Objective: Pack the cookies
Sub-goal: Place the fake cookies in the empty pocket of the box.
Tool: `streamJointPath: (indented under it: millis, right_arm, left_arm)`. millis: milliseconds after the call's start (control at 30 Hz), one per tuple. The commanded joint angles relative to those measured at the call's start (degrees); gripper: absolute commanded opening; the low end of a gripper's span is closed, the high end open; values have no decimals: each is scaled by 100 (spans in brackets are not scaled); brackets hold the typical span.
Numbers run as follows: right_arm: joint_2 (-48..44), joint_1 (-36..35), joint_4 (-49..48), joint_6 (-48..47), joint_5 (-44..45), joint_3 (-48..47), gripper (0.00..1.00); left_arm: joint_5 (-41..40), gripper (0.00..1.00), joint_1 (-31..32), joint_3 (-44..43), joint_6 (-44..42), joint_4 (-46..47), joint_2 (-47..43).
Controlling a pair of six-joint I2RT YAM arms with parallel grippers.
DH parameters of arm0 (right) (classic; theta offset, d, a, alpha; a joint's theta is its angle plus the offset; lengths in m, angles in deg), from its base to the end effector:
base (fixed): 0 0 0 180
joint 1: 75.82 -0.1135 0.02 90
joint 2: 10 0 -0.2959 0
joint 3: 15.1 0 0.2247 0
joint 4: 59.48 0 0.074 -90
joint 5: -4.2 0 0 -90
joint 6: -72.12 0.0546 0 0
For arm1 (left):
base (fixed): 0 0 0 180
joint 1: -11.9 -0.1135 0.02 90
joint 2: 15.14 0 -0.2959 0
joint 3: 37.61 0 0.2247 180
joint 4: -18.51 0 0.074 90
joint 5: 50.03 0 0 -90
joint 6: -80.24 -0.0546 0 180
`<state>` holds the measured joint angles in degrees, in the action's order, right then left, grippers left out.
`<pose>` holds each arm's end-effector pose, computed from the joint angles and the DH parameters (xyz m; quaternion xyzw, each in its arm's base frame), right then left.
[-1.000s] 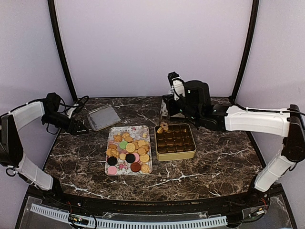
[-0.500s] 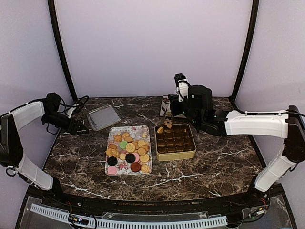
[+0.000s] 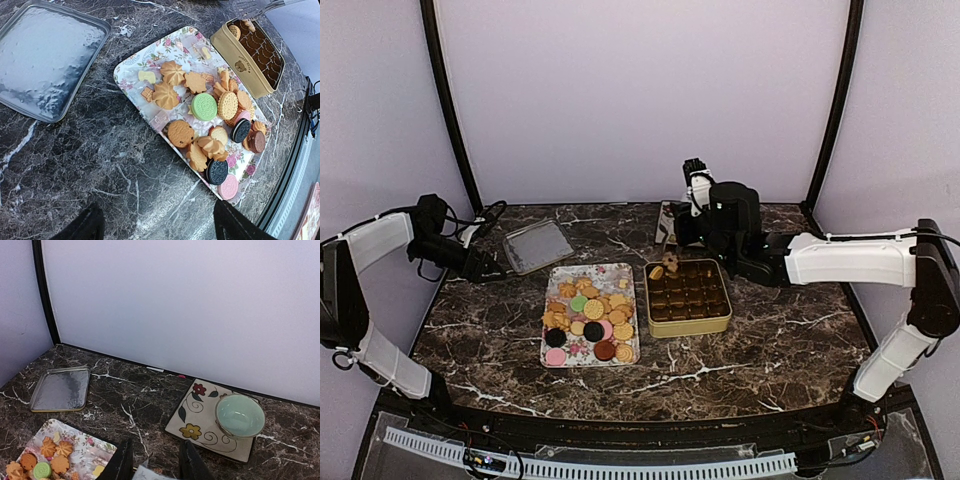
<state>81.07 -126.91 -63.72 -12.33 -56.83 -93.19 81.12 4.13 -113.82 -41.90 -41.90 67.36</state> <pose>0.2497 0.2673 0.3404 -0.1342 0.7406 0.1320 0.6451 0.2528 -0.0018 0.2765 0.2629 0.8813 -0.2590 0.2952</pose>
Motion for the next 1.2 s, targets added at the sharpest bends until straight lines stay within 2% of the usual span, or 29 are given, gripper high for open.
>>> streamJointPath:
  millis: [0, 667, 867, 1167]
  right_arm:
    - [100, 33, -370, 146, -134, -71, 22]
    - [-174, 29, -113, 55, -218, -64, 39]
    - [-300, 28, -58, 4, -204, -110, 39]
    - [-280, 25, 35, -6, -247, -94, 32]
  left_arm:
    - [87, 77, -30, -97, 6, -104, 3]
    - [87, 77, -30, -154, 41, -151, -24]
    - [87, 77, -29, -196, 58, -165, -28]
    - [251, 77, -32, -205, 81, -148, 12]
